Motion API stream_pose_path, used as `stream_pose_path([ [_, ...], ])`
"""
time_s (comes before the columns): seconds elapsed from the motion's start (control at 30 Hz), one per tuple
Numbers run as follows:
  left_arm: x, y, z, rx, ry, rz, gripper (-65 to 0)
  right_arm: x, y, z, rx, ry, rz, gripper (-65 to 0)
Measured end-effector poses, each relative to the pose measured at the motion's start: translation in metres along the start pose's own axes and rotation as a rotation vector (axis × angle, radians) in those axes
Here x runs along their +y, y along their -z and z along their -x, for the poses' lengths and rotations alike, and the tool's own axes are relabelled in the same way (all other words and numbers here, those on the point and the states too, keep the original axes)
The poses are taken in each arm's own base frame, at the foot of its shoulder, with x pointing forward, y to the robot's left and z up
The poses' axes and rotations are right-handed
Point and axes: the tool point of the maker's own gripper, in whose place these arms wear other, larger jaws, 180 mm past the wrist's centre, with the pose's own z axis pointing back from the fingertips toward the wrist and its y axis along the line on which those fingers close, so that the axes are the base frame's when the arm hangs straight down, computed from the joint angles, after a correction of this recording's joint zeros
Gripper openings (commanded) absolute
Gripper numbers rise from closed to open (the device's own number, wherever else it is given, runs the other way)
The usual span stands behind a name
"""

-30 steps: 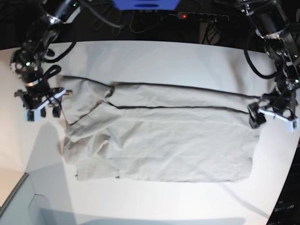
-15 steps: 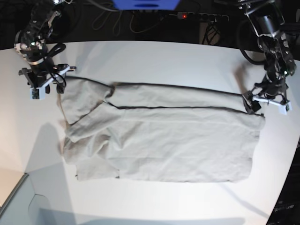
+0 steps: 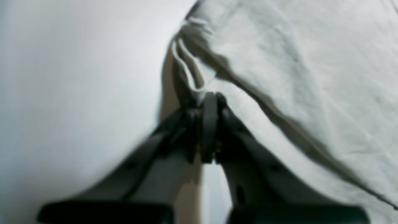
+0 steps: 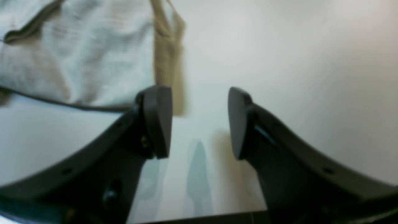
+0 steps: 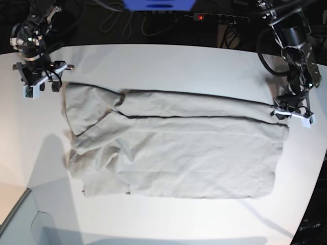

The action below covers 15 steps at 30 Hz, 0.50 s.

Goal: Layout the t-shirt on the table in an organized manner, then fold the t-shirt properly
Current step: 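Grasp the shirt edge with both grippers and lift it taut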

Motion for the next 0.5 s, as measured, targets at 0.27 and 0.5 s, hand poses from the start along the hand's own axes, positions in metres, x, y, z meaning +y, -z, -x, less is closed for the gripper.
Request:
stream_pose_path([
  [0.27, 0.000, 0.000, 0.000, 0.000, 0.001, -0.001, -65.0, 0.033, 0.019, 0.001, 0.012, -0.012, -0.102, -25.8],
  [0.5, 0.002, 0.000, 0.000, -0.001, 0.003, -0.004, -65.0, 0.041, 0.048, 0.022, 0.071, 0.020, -0.176, -27.5],
])
